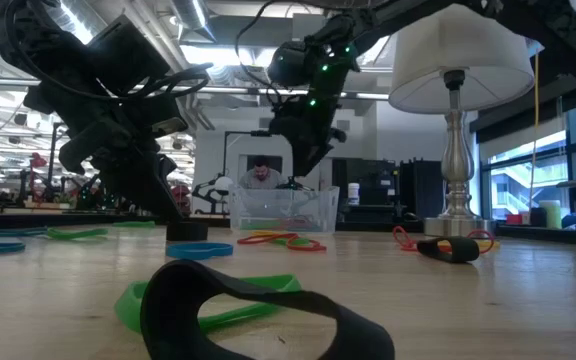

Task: Pick and place rubber bands into bin
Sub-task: Put the black rubber band into the transparent bin

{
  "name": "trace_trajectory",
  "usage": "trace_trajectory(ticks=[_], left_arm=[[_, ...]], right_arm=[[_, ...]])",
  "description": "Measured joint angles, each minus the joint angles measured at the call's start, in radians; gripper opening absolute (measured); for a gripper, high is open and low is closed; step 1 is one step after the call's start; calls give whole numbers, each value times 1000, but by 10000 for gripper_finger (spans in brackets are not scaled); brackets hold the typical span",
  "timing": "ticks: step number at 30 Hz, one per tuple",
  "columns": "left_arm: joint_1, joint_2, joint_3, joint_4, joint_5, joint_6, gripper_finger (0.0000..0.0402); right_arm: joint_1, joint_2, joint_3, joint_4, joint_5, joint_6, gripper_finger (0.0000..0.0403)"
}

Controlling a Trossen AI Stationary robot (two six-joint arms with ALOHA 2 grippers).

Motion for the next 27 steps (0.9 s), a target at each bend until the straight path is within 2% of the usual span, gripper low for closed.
trace_trajectory(ticks=[4,8,12,20,27], left_arm=[[0,0,0,0,-14,1,2],[0,0,0,0,-23,1,2],[0,0,0,1,-23,-1,1],[0,0,0,0,-32,-41,1],[0,0,0,0,-49,39,12]], right_arm=[[48,-65,-25,-74,-3,1,102],[114,-172,-139,-66,-10,17,93],[193,-330,-328,-14,5,99,91],[450,-647,-758,159,78,412,91],[688,-801,-1048,366,199,667,91]])
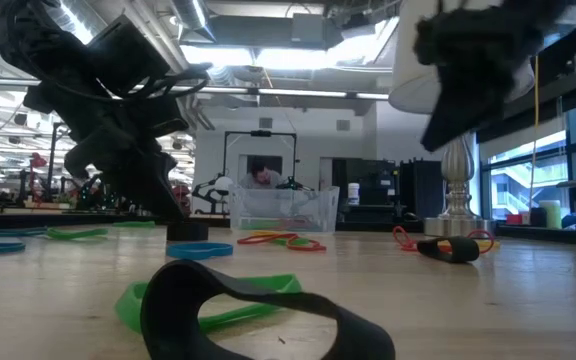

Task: Pick and place rubber bands into bin
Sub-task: Put the black rubber band into the transparent bin

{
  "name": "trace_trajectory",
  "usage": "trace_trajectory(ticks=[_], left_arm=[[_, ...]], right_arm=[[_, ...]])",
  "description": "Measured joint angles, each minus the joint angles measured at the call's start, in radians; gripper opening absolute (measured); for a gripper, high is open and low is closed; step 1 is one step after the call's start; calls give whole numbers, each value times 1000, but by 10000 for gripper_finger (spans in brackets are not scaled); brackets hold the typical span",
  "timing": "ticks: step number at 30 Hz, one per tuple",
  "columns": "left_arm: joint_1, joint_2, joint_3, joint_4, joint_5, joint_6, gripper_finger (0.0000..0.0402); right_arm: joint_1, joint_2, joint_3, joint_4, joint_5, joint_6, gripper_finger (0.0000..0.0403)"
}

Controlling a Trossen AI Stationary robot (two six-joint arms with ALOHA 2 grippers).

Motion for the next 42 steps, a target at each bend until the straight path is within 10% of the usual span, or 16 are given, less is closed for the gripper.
trace_trajectory(ticks=[17,33,42], left_arm=[[-2,10,13,-56,-9,-57,111],[-1,59,31,-58,-57,-45,9],[70,39,358,-281,-142,36,4]], right_arm=[[157,-15,-225,417,105,9,91],[167,-15,-225,478,104,-71,91],[167,-15,-225,478,104,-123,91]])
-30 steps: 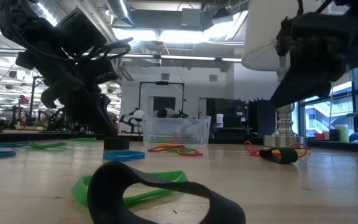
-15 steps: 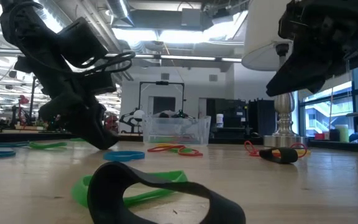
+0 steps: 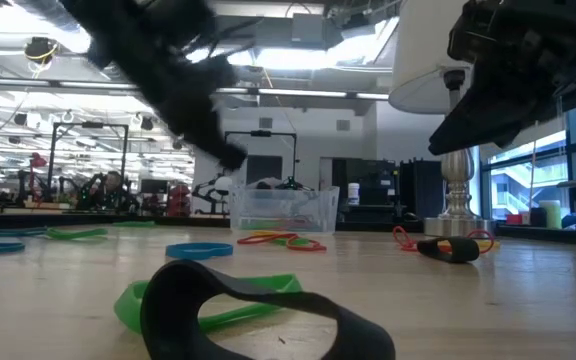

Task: Pick and place rubber bands into bin
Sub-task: Put the black rubber band into the transparent bin

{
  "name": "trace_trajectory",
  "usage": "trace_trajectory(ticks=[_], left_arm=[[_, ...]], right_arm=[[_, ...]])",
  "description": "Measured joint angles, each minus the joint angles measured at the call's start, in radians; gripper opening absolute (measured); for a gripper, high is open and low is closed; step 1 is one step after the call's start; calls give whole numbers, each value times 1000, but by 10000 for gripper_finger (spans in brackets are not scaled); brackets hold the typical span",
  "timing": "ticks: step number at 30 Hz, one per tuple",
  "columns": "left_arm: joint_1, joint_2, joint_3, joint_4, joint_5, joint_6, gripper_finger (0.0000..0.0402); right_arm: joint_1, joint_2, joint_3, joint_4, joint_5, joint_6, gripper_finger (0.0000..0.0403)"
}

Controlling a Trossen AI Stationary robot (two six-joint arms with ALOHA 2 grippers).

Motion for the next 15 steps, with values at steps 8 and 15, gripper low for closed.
trace_trajectory(ticks=[8,15], left_arm=[[213,157,467,-380,48,112,3],[362,488,851,-632,99,147,3]], right_arm=[[-2,0,0,11,-1,-49,91],[-2,0,0,15,-1,-52,91]])
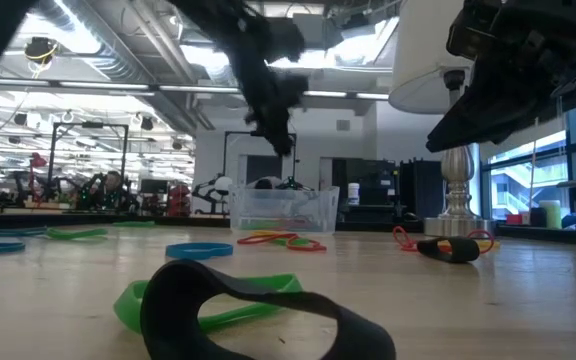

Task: Pick and place rubber bands into bin
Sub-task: Put the black rubber band into the transparent bin, then put the yellow rubber band into the transparent bin

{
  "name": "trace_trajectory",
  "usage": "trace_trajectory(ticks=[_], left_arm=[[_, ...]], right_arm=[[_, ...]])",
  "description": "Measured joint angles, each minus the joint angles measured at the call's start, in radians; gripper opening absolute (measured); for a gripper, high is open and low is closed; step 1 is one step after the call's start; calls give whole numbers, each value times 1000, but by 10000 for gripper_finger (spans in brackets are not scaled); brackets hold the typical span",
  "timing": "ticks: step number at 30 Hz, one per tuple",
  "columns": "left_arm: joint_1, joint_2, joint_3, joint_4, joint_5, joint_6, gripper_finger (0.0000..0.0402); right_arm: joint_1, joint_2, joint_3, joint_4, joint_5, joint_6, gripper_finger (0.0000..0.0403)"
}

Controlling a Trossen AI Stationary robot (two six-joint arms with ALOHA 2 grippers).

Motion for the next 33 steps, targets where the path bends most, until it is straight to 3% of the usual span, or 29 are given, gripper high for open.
trace_trajectory(ticks=[5,10,19,27,33], left_arm=[[54,166,151,-116,25,-23,19],[77,246,175,-136,85,-44,72],[84,232,175,-171,34,-55,137],[63,119,168,-270,65,-109,123],[-12,-52,-15,-164,70,-116,63]], right_arm=[[0,0,0,-6,0,0,91],[0,0,1,-17,-1,-4,91],[0,0,1,-18,-1,-23,91],[0,0,1,-21,-1,-23,91],[0,0,1,-26,0,-23,91]])
